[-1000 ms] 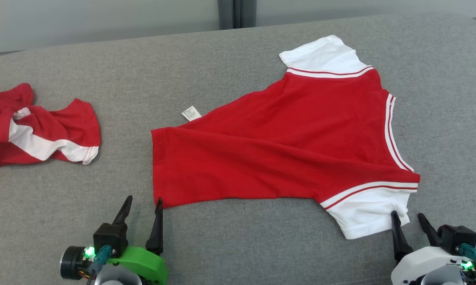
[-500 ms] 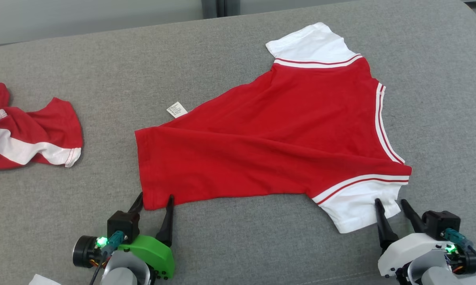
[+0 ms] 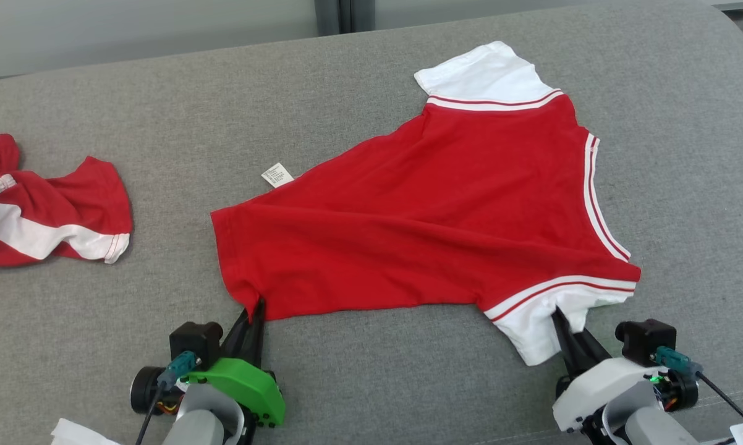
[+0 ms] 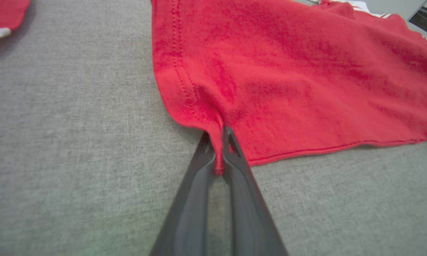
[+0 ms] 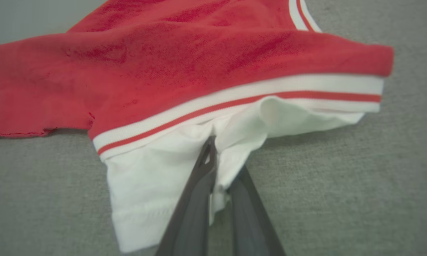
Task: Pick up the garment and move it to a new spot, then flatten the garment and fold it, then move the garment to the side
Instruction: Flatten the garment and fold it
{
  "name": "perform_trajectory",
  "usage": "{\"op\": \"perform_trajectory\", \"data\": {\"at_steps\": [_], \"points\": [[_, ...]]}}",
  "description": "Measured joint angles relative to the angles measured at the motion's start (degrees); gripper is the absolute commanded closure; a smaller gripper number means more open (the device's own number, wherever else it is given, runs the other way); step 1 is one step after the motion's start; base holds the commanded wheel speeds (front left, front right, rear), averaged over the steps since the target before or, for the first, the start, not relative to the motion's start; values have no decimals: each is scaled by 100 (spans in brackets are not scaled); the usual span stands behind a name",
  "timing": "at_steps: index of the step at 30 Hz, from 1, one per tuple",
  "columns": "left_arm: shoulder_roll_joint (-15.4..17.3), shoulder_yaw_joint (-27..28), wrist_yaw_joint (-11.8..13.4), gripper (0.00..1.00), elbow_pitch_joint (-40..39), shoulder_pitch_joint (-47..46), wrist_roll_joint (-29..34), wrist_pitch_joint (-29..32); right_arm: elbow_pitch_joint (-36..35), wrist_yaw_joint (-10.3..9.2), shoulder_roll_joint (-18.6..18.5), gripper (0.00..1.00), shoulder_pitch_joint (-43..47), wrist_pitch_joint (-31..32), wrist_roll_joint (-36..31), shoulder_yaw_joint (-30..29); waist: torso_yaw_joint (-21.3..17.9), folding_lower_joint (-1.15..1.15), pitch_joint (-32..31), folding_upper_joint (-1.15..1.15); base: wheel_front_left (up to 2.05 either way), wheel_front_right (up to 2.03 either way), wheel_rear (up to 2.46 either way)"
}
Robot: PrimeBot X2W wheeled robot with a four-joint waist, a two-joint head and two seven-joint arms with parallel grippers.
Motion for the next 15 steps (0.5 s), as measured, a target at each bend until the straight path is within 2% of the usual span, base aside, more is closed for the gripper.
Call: {"op": "perform_trajectory", "data": {"at_steps": [3,8,11,15], "points": [[0,-97,-1,100,-318,-110,-274,9,-420,9,166,100,-121,8,275,-238,14,0,-32,0,0,0,0],[85,-220,-2,100,-756,-804,-403,8,-968,8,-65,100,-730,8,292,-521,63,0,31,0,0,0,0],[320,-393,-2,100,-745,-1577,-500,8,-988,9,-200,100,-1467,8,310,-428,70,0,134,0,0,0,0],[600,-521,-8,100,-399,-3009,-811,193,-522,9,-296,100,-2994,79,748,-256,34,0,366,0,0,0,0]]}}
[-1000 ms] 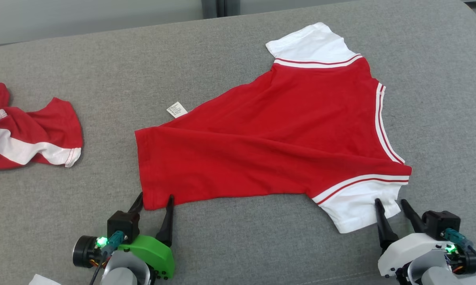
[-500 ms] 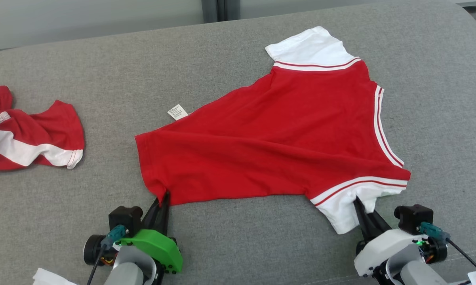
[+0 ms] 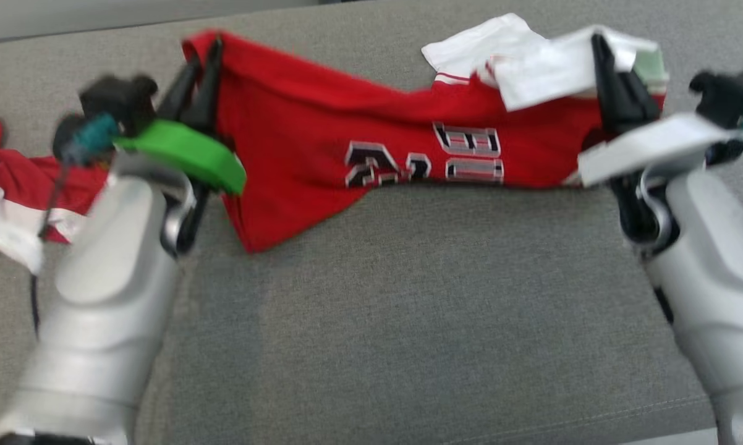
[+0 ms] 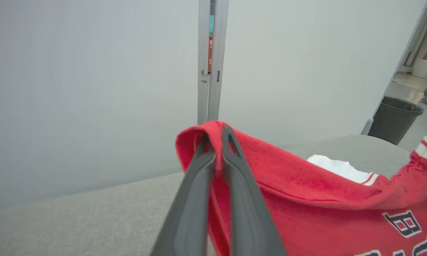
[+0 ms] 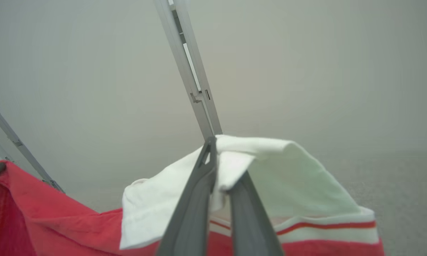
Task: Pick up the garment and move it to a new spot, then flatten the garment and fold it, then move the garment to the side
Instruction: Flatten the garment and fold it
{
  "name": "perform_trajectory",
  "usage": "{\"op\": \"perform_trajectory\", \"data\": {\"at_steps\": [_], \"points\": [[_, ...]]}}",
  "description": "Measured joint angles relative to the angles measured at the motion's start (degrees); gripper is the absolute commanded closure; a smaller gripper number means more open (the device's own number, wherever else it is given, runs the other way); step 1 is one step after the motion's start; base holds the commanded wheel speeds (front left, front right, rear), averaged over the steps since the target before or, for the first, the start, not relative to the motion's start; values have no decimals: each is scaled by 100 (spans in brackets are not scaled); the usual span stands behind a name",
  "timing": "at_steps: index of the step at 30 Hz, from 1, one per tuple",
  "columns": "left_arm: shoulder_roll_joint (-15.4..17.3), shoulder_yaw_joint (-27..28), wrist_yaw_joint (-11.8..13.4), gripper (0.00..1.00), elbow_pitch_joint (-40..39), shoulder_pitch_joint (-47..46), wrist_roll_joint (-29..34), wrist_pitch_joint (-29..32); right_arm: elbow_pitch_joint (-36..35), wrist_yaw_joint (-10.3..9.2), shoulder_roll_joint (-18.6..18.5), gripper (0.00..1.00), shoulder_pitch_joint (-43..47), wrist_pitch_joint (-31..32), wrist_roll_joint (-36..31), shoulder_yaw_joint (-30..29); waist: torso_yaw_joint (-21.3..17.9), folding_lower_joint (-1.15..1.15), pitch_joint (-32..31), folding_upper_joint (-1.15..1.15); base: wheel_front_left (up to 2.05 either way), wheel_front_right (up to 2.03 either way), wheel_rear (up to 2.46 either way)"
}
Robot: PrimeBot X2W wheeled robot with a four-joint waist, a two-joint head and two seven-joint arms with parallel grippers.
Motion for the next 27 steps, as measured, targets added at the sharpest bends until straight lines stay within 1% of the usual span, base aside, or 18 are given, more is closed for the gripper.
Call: {"op": "perform_trajectory", "data": {"at_steps": [2,4,8,10,12,15,18,21,24,27], "points": [[126,-46,0,100,180,-769,-65,177,250,0,-48,100,-806,113,246,46,-22,0,147,0,0,0,0],[185,-2,0,100,408,-1635,-174,332,594,0,-76,100,-1741,314,486,89,-53,0,338,0,0,0,0],[304,24,-1,100,851,-3200,-205,533,1233,0,-93,100,-3530,476,805,51,-123,0,747,0,0,0,0],[281,63,-1,100,1069,-3879,-232,577,1550,1,-126,100,-4295,502,834,30,-161,1,946,0,0,0,0],[257,103,-1,100,1326,-4528,-288,553,1901,-1,-137,100,-5041,511,995,-91,-203,1,1155,0,0,0,0],[144,110,-1,100,1645,-5221,-308,417,2080,-1,-166,100,-5799,528,890,175,-257,1,1412,0,0,0,0],[31,98,-1,100,1918,-5620,-383,219,2132,0,-188,100,-6117,519,896,444,-301,1,1618,0,0,0,0],[-12,-105,-1,100,2071,-5652,-474,87,2085,-1,-283,100,-6093,421,1074,702,-335,1,1756,0,0,0,0],[-12,-242,-1,100,2114,-5389,-723,-30,1895,0,-393,100,-5812,312,1340,935,-348,1,1810,0,0,0,0],[89,-419,-1,100,2084,-4888,-847,-102,1628,-1,-485,100,-5305,174,1697,1078,-349,0,1778,0,0,0,0]]}}
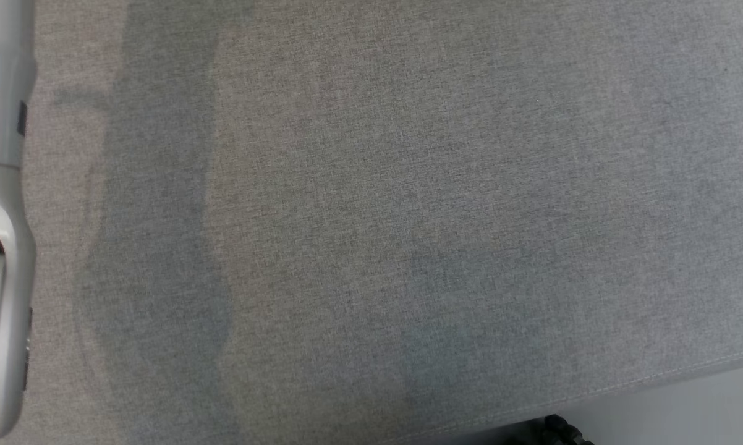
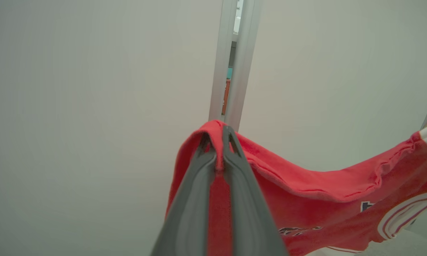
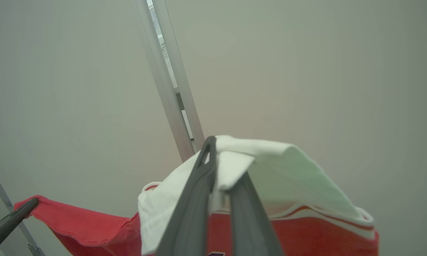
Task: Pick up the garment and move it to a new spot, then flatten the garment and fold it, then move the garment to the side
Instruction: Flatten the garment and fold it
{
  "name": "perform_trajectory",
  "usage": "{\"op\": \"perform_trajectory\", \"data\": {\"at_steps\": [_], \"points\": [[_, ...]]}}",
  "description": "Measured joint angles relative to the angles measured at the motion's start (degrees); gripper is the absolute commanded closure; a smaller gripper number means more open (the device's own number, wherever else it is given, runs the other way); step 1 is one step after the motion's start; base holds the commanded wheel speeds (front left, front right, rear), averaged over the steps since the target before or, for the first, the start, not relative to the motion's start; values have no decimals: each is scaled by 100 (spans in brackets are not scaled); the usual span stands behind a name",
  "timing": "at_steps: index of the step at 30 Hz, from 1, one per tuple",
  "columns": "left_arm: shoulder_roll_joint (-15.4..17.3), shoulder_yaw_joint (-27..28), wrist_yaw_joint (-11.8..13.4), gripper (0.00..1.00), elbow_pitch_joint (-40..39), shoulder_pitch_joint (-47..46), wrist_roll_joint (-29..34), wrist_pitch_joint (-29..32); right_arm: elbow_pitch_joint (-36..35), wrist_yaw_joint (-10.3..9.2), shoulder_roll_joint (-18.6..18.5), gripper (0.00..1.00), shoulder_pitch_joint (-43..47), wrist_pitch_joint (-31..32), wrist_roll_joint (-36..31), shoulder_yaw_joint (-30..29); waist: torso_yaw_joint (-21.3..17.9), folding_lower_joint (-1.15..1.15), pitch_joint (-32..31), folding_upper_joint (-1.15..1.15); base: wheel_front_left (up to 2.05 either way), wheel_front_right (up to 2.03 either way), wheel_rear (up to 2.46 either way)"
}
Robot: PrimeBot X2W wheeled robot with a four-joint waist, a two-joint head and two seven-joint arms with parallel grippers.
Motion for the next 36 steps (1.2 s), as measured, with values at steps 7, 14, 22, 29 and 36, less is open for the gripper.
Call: {"op": "perform_trajectory", "data": {"at_steps": [7,14,22,29,36], "points": [[157,264,0,100,-822,1887,-366,-68,-1026,0,-404,100,1980,-189,410,564,-10,0,-238,0,0,0,0],[2,889,189,100,-2270,4489,68,-74,-1973,0,-704,100,4318,-227,655,513,3,-1,-604,0,0,0,0],[-378,1239,263,100,-3239,6737,515,-73,-2535,1,-665,100,6642,-233,777,-40,124,-1,-1063,0,0,0,0],[-564,1311,210,100,-3634,7933,695,-74,-2980,1,-539,100,8251,-219,642,-559,282,-1,-1513,0,0,0,0],[-626,1483,296,100,-4075,8988,881,-74,-3579,1,-270,100,9365,203,278,-1133,364,-1,-1911,0,0,0,0]]}}
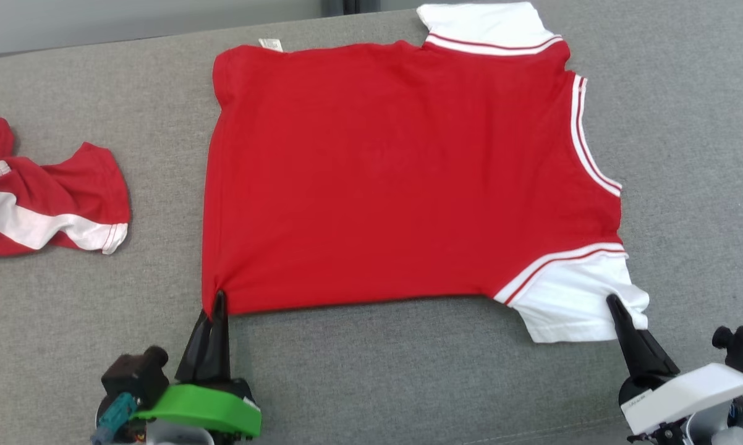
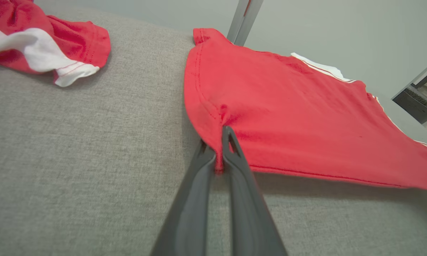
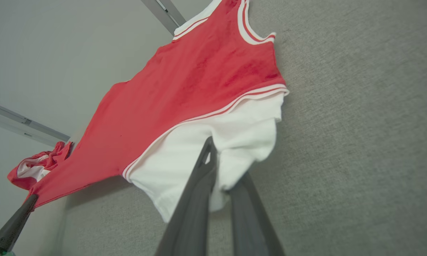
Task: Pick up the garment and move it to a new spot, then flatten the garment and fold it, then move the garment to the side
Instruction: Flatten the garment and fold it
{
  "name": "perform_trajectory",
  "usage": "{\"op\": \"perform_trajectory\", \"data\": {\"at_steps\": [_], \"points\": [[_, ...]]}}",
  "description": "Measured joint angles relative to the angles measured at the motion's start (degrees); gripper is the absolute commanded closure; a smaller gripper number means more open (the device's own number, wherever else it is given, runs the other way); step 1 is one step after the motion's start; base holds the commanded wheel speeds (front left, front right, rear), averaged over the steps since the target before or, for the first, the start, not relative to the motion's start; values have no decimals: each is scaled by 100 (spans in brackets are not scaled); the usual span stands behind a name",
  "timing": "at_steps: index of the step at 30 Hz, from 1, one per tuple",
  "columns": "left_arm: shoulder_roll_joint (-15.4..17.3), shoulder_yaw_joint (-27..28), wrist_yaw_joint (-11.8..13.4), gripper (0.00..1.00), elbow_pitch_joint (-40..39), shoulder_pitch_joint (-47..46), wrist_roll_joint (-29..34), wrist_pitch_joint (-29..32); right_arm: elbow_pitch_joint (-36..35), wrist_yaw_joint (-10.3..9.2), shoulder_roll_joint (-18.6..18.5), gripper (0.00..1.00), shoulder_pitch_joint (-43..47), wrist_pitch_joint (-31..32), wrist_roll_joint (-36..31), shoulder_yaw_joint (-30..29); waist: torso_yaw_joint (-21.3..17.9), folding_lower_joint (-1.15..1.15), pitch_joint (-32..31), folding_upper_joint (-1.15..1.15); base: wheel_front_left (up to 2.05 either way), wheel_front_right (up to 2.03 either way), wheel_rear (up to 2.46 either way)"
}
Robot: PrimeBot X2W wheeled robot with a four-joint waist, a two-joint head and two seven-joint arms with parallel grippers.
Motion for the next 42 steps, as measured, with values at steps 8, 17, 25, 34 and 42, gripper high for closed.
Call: {"op": "perform_trajectory", "data": {"at_steps": [8,17,25,34,42], "points": [[11,-49,12,100,-40,481,207,0,-592,0,572,100,618,684,-397,-578,22,0,-231,0,0,0,0],[20,-271,-45,100,383,32,349,0,-534,-1,861,100,42,1240,-944,-775,70,0,-212,0,0,0,0],[115,-392,-86,100,724,-581,403,90,66,-1,728,100,-949,1534,-1194,-738,121,0,-79,0,0,0,0],[190,-461,-87,100,828,-977,452,185,1051,0,545,100,-2338,1741,-1128,-576,148,0,138,0,0,0,0],[189,-521,-56,100,838,-1355,460,289,2046,-1,465,100,-3293,1652,-1106,-286,251,0,360,0,0,0,0]]}}
